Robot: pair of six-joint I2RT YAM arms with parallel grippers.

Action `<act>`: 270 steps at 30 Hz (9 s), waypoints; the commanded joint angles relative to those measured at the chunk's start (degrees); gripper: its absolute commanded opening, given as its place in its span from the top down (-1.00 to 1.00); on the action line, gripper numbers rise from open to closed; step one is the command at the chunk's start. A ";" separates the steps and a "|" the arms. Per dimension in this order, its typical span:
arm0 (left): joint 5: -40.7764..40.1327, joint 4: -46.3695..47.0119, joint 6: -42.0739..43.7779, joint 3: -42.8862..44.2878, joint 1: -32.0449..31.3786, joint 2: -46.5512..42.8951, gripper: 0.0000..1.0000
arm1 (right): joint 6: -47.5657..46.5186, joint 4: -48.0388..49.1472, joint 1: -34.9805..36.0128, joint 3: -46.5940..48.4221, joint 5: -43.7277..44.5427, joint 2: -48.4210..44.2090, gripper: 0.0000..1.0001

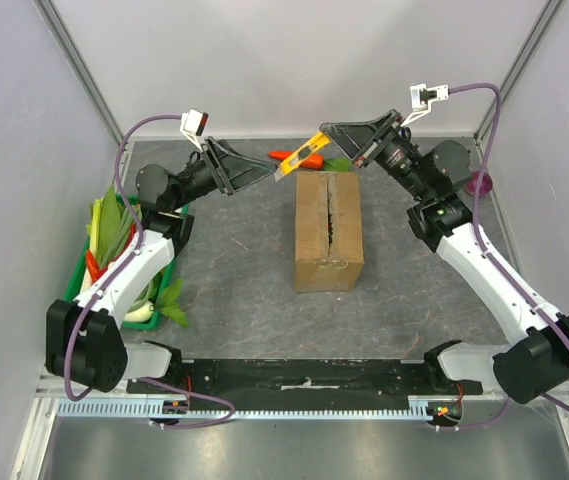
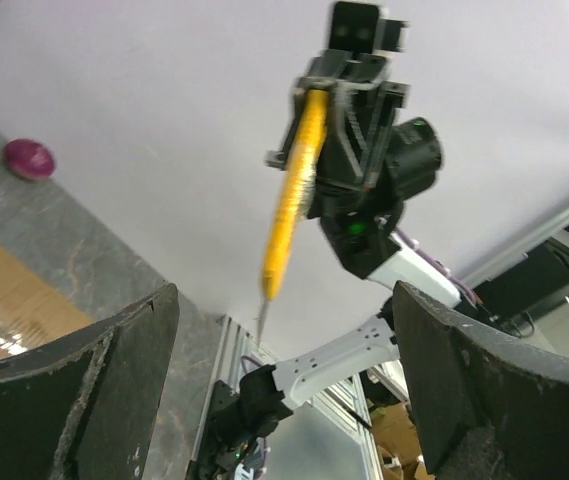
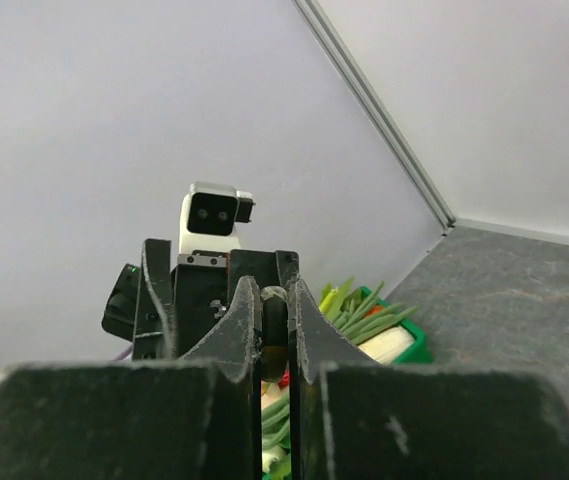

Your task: Unpack the express box

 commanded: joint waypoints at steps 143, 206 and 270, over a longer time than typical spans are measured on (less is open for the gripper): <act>-31.49 -62.19 32.92 29.97 -7.99 31.65 -0.49 | -29.45 -41.73 12.75 9.21 52.07 14.15 1.00; -32.81 -55.34 14.64 23.91 -6.58 31.92 0.27 | -19.43 -64.14 19.16 17.47 54.00 16.53 1.00; -23.06 -48.93 13.85 9.94 -14.14 19.70 0.28 | -26.29 -66.16 18.37 14.49 46.19 11.52 1.00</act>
